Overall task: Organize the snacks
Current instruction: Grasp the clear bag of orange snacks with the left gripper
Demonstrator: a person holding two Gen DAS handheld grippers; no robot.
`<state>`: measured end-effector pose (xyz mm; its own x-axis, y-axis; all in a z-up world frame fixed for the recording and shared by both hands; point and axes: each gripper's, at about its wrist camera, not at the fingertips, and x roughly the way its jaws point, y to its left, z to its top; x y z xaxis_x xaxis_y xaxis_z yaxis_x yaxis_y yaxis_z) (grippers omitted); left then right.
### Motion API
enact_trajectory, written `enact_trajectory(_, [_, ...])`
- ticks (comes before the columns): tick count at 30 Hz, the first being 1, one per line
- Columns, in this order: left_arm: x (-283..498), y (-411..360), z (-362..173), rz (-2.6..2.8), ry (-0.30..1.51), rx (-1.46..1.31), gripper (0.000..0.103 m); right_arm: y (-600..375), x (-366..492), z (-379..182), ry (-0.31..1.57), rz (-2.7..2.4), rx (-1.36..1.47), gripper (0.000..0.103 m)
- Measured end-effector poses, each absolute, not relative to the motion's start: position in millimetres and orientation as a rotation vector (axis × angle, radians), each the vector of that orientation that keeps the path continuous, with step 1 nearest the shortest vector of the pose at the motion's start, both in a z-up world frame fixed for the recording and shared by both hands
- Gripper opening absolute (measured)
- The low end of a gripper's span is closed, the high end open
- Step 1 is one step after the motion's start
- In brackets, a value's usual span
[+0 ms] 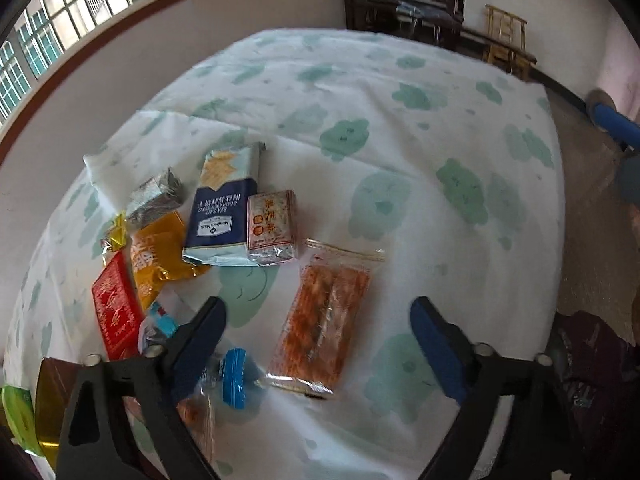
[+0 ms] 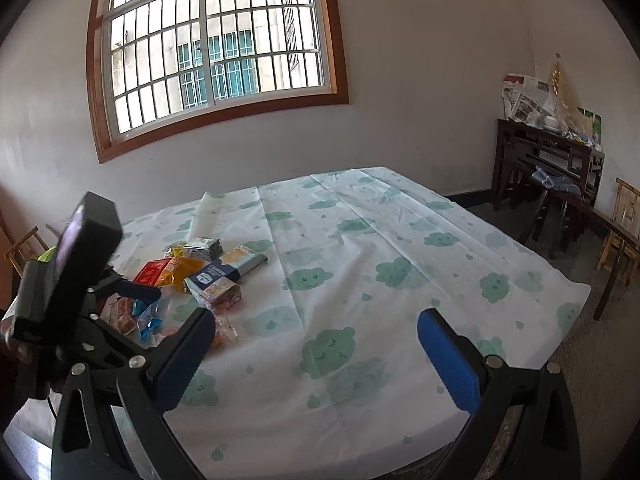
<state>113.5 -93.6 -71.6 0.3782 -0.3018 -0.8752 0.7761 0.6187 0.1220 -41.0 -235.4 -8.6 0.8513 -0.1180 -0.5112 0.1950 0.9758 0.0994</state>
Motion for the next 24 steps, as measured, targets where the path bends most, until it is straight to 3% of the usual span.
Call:
enact_trajectory(2, [119.3,-95.8,-78.6,-0.734,0.976,0.601,0.074,-237.4,-40.3,-9.4,0.528,-0.167,0.153,0.103])
enact_trajectory(11, [128.0,-100.7,-94.4,-0.747,1.025,0.637,0.071,-244.8,-36.1,-13.1,0.541,-0.169,0.171,0.103])
enact_trajectory(16, [128.3,-100.8,-93.3,-0.798,1.044,0.58,0.039,-245.1,-35.8,-15.1,0.545,-0.168,0.172,0.103])
enact_trajectory(17, [126.1,-101.5,-93.2,-0.791,1.036,0.578,0.037,-245.4,-35.4,-15.5,0.548,-0.167,0.175,0.103])
enact_trajectory(24, [95.6,-106.8,-90.5,-0.644,0.923,0.58,0.034,-247.2,-35.4,-16.3,0.547,-0.176,0.174,0.103])
